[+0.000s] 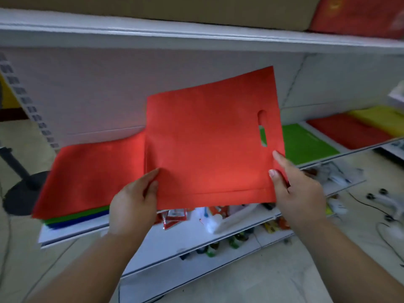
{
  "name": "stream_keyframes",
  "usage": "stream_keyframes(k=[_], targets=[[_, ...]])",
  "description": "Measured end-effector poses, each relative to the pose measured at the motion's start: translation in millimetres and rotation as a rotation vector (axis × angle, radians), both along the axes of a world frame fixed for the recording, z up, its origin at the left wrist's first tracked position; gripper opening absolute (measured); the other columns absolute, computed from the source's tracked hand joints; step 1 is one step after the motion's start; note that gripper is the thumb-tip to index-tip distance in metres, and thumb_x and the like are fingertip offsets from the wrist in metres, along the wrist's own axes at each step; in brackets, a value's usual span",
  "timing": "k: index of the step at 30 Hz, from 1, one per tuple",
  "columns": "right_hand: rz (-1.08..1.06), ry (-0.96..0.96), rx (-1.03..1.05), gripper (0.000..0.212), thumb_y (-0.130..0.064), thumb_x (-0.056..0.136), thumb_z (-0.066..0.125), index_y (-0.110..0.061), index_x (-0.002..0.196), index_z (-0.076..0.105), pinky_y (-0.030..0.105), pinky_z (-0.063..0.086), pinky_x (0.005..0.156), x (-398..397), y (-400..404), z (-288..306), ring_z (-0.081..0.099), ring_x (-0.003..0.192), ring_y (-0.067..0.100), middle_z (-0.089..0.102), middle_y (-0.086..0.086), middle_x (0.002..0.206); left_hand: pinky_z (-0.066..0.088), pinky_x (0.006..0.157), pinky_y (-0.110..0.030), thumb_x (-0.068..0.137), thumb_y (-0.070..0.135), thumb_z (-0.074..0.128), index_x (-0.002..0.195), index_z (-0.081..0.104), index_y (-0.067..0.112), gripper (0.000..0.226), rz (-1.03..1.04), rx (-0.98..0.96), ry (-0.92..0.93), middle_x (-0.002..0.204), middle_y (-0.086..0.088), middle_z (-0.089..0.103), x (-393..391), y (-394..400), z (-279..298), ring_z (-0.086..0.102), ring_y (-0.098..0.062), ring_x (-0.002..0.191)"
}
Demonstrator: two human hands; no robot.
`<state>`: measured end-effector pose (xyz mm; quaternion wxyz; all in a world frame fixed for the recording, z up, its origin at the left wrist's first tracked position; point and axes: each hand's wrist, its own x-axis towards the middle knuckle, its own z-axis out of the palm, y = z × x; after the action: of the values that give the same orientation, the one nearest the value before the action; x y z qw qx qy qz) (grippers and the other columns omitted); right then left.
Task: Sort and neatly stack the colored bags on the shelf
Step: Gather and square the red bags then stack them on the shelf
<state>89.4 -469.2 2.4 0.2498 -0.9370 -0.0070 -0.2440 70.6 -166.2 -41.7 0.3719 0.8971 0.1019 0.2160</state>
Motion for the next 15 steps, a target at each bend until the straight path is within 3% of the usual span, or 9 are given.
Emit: stream_keyframes(k=[4,8,12,15], targets=[[-0.121,0.037,0.059,0.044,-0.034,0.097,0.054,-0.036,0.140,0.048,0.025,0.042,0.078,4.9,-126.1,9.8,0.063,0.107,0.023,0.067,0.001,0.123,0.048,0.074,-0.027,0.097,0.024,0.055,0.129,0.063,0.032,0.034,-0.128,-0.030,-0.014,0.115,-0.002,0.072,44.2,-124.4,8.7,0.066,-0.020,0.088],[-0.210,0.018,0.051,0.044,-0.034,0.096,0.054,-0.034,0.140,0.049,0.022,0.041,0.068,5.6,-243.6,20.1,0.064,0.090,0.019,0.071,0.001,0.112,0.043,0.068,-0.020,0.099,0.027,0.053,0.132,0.060,0.035,0.035,-0.238,-0.073,-0.012,0.112,0.006,0.070,80.5,-244.2,14.3,0.057,-0.006,0.082],[-0.285,-0.013,0.022,0.043,-0.031,0.096,0.055,-0.031,0.139,0.051,0.029,0.047,0.072,19.8,-335.7,23.1,0.064,0.086,0.020,0.072,0.002,0.108,0.040,0.062,-0.019,0.099,0.029,0.052,0.132,0.059,0.037,0.035,-0.326,-0.056,0.020,0.102,0.004,0.071,117.8,-340.4,12.4,0.057,-0.007,0.072],[-0.317,0.019,0.071,0.044,-0.033,0.097,0.054,-0.032,0.140,0.050,0.034,0.050,0.076,44.2,-386.6,17.2,0.064,0.089,0.021,0.071,0.004,0.106,0.040,0.058,-0.018,0.099,0.029,0.052,0.131,0.058,0.038,0.034,-0.360,-0.070,0.045,0.102,0.003,0.072,152.9,-394.3,7.7,0.055,0.002,0.064]])
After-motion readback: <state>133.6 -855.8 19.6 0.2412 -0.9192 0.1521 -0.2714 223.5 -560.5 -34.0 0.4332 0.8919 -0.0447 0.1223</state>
